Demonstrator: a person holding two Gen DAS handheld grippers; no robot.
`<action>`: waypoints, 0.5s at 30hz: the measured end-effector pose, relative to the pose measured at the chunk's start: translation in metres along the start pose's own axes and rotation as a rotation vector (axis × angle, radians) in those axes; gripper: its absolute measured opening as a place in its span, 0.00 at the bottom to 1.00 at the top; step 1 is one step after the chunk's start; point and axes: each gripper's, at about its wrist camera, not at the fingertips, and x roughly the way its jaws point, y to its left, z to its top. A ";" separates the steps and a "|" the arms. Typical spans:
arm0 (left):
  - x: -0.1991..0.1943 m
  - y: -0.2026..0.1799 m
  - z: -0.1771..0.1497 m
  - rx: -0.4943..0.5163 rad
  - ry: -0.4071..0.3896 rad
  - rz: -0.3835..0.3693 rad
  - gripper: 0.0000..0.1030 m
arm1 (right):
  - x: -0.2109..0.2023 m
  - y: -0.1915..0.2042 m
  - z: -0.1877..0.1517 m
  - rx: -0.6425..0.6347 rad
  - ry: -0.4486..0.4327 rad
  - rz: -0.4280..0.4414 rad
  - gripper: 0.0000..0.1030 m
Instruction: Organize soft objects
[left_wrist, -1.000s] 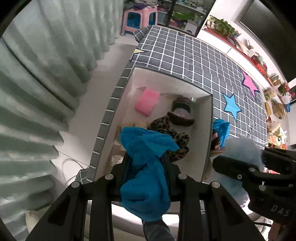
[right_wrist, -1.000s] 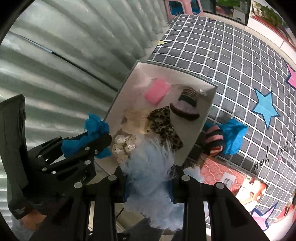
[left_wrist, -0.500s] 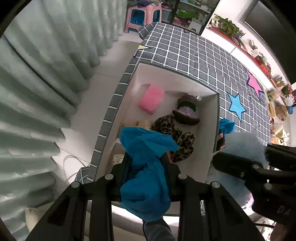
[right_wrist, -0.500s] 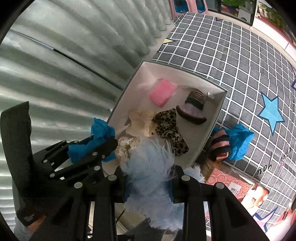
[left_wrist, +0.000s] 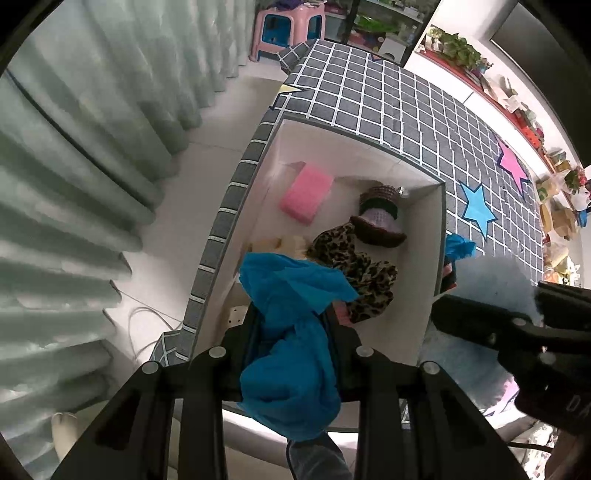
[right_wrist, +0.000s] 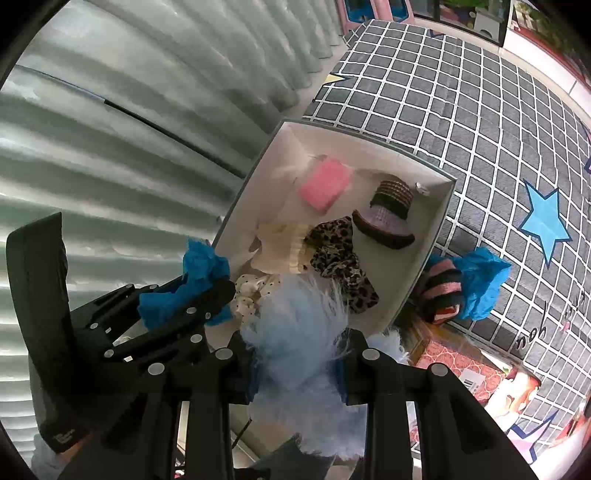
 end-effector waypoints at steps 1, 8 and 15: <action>0.000 0.000 0.000 0.000 0.001 0.000 0.33 | 0.001 -0.001 0.001 0.003 0.000 0.001 0.31; 0.005 0.001 0.003 -0.006 0.009 0.008 0.33 | 0.003 -0.004 0.006 0.010 0.003 0.003 0.31; 0.008 -0.001 0.008 -0.019 0.006 0.027 0.33 | 0.003 -0.007 0.016 0.011 -0.011 -0.005 0.31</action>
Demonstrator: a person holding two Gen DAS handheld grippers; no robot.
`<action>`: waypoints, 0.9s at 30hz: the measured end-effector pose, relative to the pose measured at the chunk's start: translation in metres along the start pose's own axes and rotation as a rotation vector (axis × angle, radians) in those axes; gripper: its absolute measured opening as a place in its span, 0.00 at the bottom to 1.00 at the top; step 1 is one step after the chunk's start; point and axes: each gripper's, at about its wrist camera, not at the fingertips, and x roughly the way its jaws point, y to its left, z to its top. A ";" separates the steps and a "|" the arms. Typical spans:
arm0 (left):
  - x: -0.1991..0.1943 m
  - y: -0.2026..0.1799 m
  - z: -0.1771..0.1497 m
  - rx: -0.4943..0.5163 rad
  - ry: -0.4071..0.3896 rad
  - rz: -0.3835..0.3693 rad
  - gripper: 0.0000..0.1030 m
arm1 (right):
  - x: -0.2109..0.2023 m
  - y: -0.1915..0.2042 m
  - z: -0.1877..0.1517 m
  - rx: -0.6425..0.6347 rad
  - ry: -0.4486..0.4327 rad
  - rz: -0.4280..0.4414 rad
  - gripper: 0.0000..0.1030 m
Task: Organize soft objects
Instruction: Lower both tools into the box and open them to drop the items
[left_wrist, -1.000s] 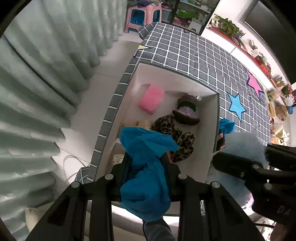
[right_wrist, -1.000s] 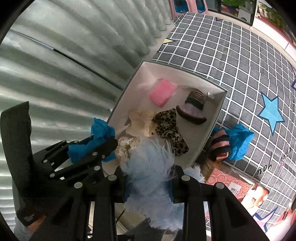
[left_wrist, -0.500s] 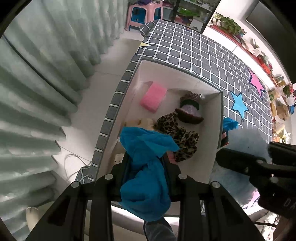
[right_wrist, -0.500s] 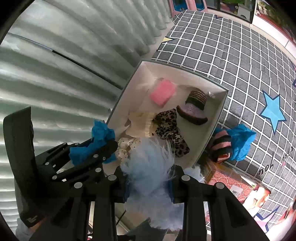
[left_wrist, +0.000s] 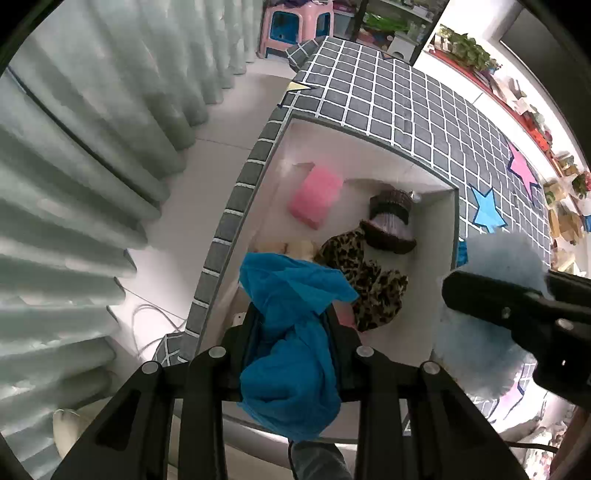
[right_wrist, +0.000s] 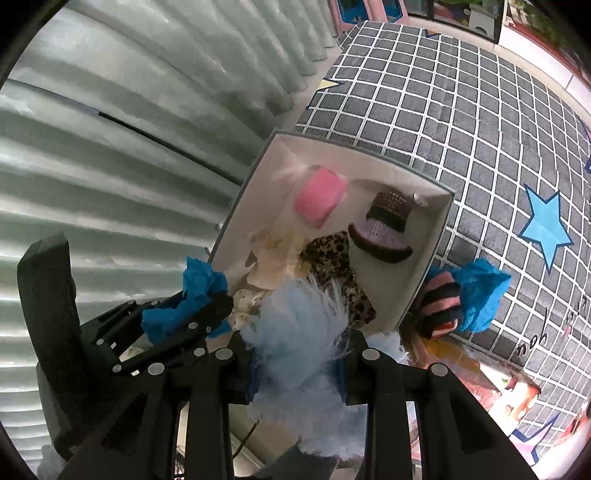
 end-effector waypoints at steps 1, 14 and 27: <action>0.001 -0.001 0.001 -0.001 -0.001 0.002 0.33 | 0.000 0.000 0.002 -0.001 -0.003 -0.004 0.31; 0.018 -0.010 0.012 -0.041 0.006 0.044 0.33 | 0.012 -0.009 0.030 0.016 -0.009 0.005 0.31; 0.037 -0.015 0.018 -0.079 0.025 0.081 0.33 | 0.031 -0.014 0.052 0.019 -0.010 0.029 0.31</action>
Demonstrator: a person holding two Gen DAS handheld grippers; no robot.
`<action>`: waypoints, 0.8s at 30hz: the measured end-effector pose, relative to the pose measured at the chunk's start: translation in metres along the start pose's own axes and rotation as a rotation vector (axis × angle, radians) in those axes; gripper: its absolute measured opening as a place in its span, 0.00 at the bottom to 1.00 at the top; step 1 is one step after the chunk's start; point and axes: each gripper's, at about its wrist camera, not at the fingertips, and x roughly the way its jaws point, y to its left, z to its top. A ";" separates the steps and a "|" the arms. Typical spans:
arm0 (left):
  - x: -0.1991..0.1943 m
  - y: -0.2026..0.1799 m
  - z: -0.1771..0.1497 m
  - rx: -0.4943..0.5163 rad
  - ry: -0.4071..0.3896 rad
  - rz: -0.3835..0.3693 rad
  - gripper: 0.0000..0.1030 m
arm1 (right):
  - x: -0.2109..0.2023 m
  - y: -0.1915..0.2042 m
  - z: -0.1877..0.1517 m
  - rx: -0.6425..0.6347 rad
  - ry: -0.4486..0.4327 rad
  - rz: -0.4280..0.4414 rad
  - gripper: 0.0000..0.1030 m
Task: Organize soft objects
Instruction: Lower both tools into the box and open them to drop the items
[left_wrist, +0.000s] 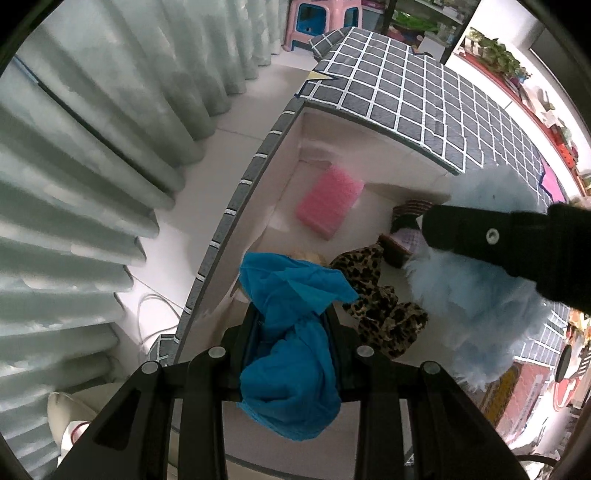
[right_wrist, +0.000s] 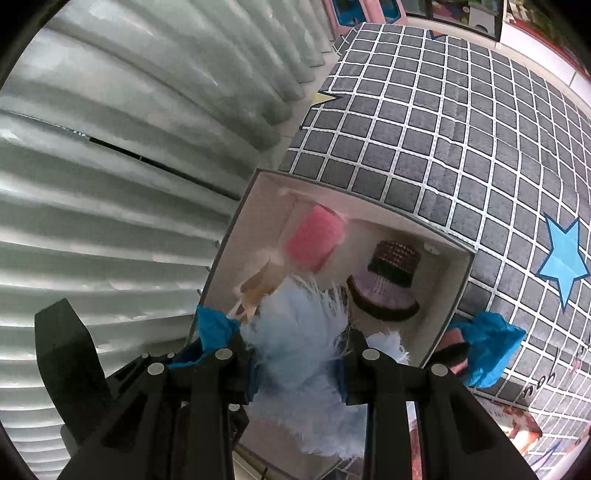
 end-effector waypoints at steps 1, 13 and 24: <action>0.001 -0.001 0.000 -0.003 0.002 0.001 0.33 | 0.001 -0.001 0.001 -0.001 0.002 -0.002 0.31; 0.017 -0.004 0.000 -0.018 0.029 0.016 0.34 | 0.011 -0.002 0.010 -0.013 -0.003 -0.018 0.31; 0.027 -0.003 -0.001 -0.027 0.051 0.002 0.38 | 0.026 0.000 0.009 -0.032 0.021 -0.019 0.31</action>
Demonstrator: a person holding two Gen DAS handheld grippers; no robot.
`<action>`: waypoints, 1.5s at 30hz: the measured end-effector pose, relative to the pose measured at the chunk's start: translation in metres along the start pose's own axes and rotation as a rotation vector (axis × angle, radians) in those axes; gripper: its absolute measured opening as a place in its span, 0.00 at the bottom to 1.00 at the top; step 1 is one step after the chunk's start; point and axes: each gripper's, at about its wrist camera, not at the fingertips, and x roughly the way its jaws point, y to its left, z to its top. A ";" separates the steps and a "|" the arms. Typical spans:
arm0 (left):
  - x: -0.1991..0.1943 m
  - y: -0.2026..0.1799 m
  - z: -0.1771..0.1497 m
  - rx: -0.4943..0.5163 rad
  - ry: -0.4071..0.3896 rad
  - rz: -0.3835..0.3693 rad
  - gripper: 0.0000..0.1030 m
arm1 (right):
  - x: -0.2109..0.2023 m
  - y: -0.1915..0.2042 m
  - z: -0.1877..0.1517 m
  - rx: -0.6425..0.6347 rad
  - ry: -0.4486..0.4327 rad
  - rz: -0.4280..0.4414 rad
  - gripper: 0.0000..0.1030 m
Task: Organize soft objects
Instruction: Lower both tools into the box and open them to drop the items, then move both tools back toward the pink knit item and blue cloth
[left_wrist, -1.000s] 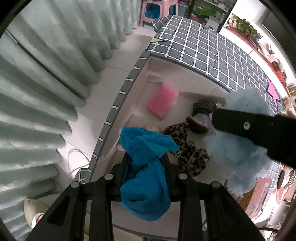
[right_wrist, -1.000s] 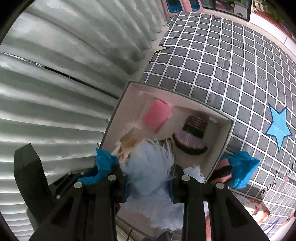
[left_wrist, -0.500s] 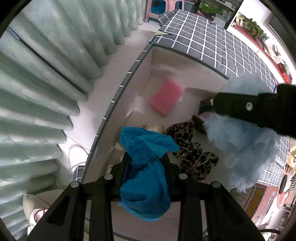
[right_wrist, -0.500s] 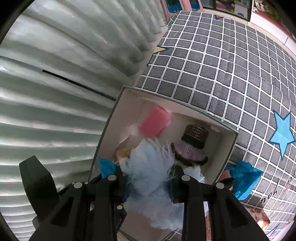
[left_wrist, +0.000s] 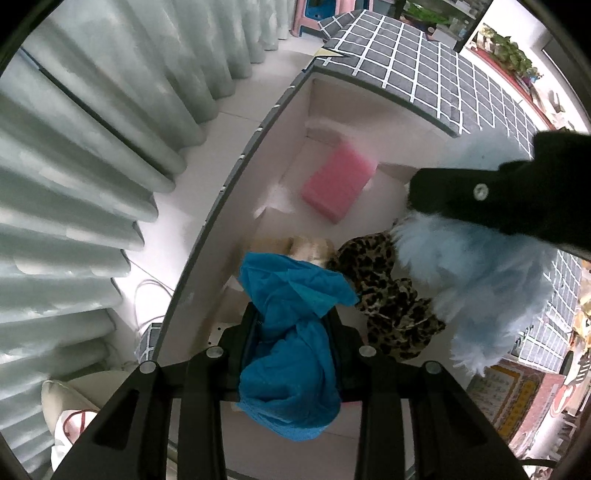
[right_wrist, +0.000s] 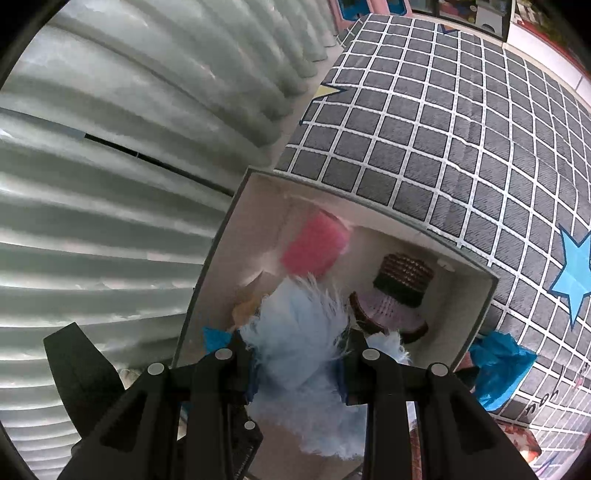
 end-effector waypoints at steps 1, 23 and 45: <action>0.000 -0.001 0.000 0.001 0.001 -0.013 0.39 | 0.001 0.001 -0.001 -0.005 0.000 -0.004 0.32; -0.013 0.005 0.001 -0.073 -0.060 -0.072 1.00 | -0.017 -0.020 0.003 0.044 -0.053 -0.101 0.99; -0.037 -0.048 0.010 0.069 -0.056 -0.087 1.00 | -0.082 -0.125 -0.008 0.264 -0.049 -0.115 0.99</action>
